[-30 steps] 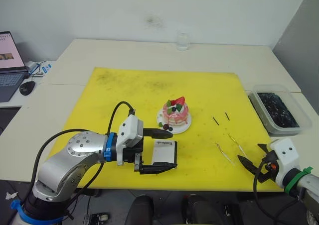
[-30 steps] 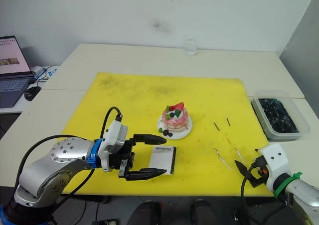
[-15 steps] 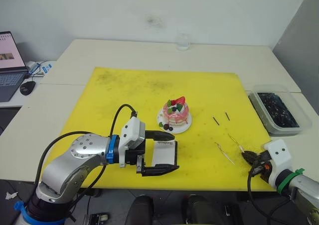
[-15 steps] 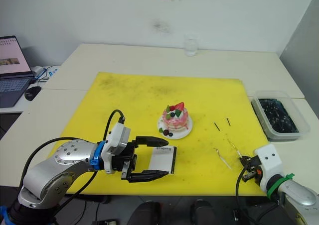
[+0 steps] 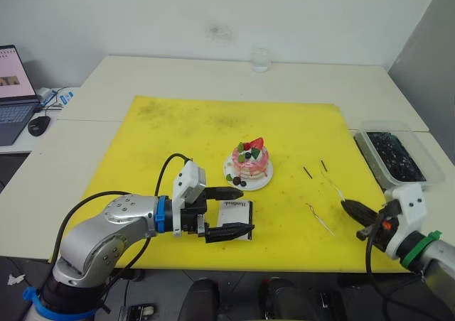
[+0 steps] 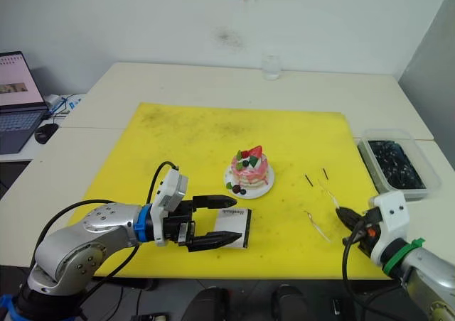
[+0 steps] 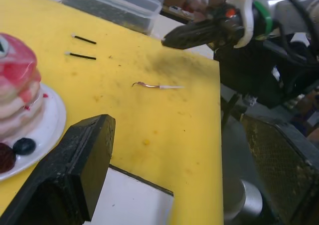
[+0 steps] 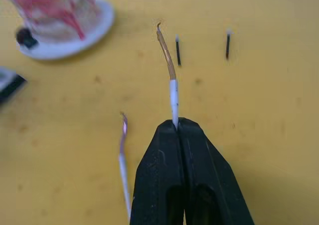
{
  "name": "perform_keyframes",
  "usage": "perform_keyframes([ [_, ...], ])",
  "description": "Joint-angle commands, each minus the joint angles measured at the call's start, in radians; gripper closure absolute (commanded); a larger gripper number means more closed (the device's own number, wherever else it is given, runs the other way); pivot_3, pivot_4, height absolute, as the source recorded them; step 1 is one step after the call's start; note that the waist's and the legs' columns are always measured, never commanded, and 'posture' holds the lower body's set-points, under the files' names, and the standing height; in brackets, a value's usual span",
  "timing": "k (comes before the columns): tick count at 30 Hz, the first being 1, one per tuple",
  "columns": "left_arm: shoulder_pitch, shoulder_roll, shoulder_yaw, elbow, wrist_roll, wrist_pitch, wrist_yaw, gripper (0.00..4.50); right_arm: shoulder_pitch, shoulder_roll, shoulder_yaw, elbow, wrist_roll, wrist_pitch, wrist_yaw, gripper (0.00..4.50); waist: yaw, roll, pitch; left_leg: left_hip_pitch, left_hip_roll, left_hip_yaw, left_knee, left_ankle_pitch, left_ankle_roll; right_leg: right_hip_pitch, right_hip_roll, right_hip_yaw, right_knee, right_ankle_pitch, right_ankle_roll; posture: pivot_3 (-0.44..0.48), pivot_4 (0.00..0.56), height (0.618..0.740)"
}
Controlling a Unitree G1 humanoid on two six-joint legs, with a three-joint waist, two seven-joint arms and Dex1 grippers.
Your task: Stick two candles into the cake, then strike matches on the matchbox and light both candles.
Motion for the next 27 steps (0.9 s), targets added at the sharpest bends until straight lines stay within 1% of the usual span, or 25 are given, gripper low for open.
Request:
perform_keyframes([
  [1,-0.052,-0.060,0.055,0.004,-0.170,0.092,0.090,0.00,-0.077,-0.024,-0.061,-0.032,0.232,0.041,-0.056,4.49,0.000,0.000,0.000,0.000,0.000,0.000,0.000,0.000,0.000,0.000,0.000,0.000,0.000,0.000,0.000,0.000,0.150,0.740],
  [4,-0.091,-0.115,0.076,0.030,-0.272,0.143,0.167,0.00,-0.136,-0.052,-0.054,-0.015,0.416,0.054,-0.139,4.49,0.000,0.000,0.000,-0.001,0.000,0.000,0.000,0.000,0.000,0.000,0.001,0.000,0.000,0.000,0.000,0.000,0.150,0.740],
  [5,-0.108,-0.137,0.077,0.041,-0.304,0.157,0.194,0.00,-0.160,-0.066,-0.039,-0.005,0.501,0.044,-0.185,4.49,0.000,0.000,0.000,-0.001,0.000,0.000,0.000,0.000,0.000,0.000,0.001,0.000,0.000,0.000,0.000,0.000,0.150,0.740],
  [8,-0.183,-0.236,0.080,0.099,-0.436,0.181,0.305,0.00,-0.254,-0.118,0.046,0.022,0.756,-0.014,-0.321,4.49,-0.001,-0.001,0.001,-0.001,-0.001,0.000,0.000,0.000,0.000,0.000,0.002,0.000,0.000,0.000,0.001,0.000,0.150,0.740],
  [10,-0.212,-0.271,0.083,0.120,-0.482,0.189,0.353,0.00,-0.280,-0.159,0.081,0.033,0.847,-0.046,-0.383,4.49,-0.001,-0.001,0.001,-0.001,-0.002,-0.001,0.001,0.000,0.000,0.000,0.002,0.000,0.000,0.001,0.001,0.000,0.150,0.740],
  [12,-0.237,-0.328,0.078,0.148,-0.535,0.181,0.407,0.00,-0.300,-0.189,0.118,0.041,0.922,-0.081,-0.428,4.49,-0.001,-0.001,0.001,-0.001,-0.002,-0.001,0.001,0.000,0.000,0.001,0.002,0.001,-0.001,0.001,0.001,0.000,0.150,0.740],
  [14,-0.249,-0.374,0.074,0.171,-0.576,0.171,0.451,0.00,-0.318,-0.217,0.153,0.042,0.976,-0.113,-0.457,4.49,-0.001,-0.002,0.001,-0.002,-0.002,-0.001,0.001,0.000,0.000,0.001,0.002,0.001,-0.001,0.001,0.001,0.000,0.150,0.740],
  [17,-0.253,-0.412,0.067,0.186,-0.598,0.166,0.483,0.00,-0.350,-0.245,0.205,0.039,1.033,-0.160,-0.510,4.49,-0.002,-0.002,0.001,-0.002,-0.002,0.000,0.001,0.000,0.000,0.000,0.003,0.001,-0.001,0.001,0.001,0.000,0.150,0.740],
  [22,-0.254,-0.424,0.069,0.202,-0.627,0.172,0.489,0.00,-0.402,-0.287,0.270,0.036,1.077,-0.216,-0.567,4.49,-0.002,-0.002,0.001,-0.002,-0.003,-0.001,0.001,0.000,0.000,0.000,0.006,0.000,-0.001,0.001,0.001,0.000,0.150,0.740],
  [27,-0.255,-0.446,0.078,0.221,-0.649,0.155,0.502,0.00,-0.425,-0.316,0.306,0.038,1.087,-0.243,-0.579,4.49,-0.001,-0.002,0.001,-0.002,-0.002,-0.001,0.001,0.000,0.000,0.000,0.007,0.001,-0.001,0.001,0.001,0.000,0.150,0.740],
])
